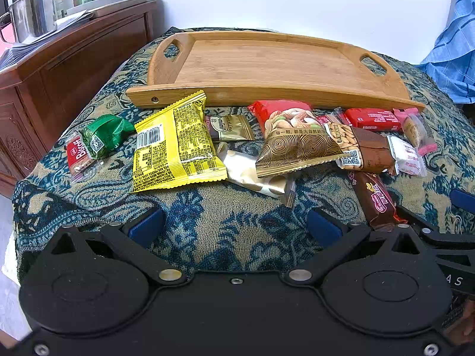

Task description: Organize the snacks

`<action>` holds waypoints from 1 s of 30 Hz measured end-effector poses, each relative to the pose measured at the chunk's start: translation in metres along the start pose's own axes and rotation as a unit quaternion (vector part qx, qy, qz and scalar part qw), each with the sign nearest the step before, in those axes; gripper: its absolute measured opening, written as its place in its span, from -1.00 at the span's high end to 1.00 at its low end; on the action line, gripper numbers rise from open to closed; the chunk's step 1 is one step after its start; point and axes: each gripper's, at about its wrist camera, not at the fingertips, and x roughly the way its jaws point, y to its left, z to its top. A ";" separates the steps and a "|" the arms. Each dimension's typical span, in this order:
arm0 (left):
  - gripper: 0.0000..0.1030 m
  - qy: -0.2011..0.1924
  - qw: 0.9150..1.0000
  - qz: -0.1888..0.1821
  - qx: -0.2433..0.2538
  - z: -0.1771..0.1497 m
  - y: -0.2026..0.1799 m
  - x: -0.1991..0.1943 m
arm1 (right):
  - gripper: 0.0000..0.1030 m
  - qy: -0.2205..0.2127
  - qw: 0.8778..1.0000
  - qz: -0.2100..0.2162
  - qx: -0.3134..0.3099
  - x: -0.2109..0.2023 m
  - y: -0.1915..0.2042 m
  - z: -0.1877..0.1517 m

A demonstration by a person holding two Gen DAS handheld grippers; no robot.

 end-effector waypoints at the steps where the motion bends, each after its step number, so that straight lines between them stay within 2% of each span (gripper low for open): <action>1: -1.00 0.000 1.000 0.000 0.000 0.000 0.000 0.000 | -1.00 0.000 1.000 0.000 0.000 0.000 0.000 0.000; 11: -1.00 0.002 1.000 0.001 0.001 0.000 -0.001 0.002 | -1.00 0.025 1.000 0.008 -0.007 0.002 -0.002 0.006; 30: -1.00 -0.008 1.000 -0.005 0.002 -0.001 0.002 -0.003 | -1.00 0.021 0.999 0.025 -0.012 0.002 -0.005 0.005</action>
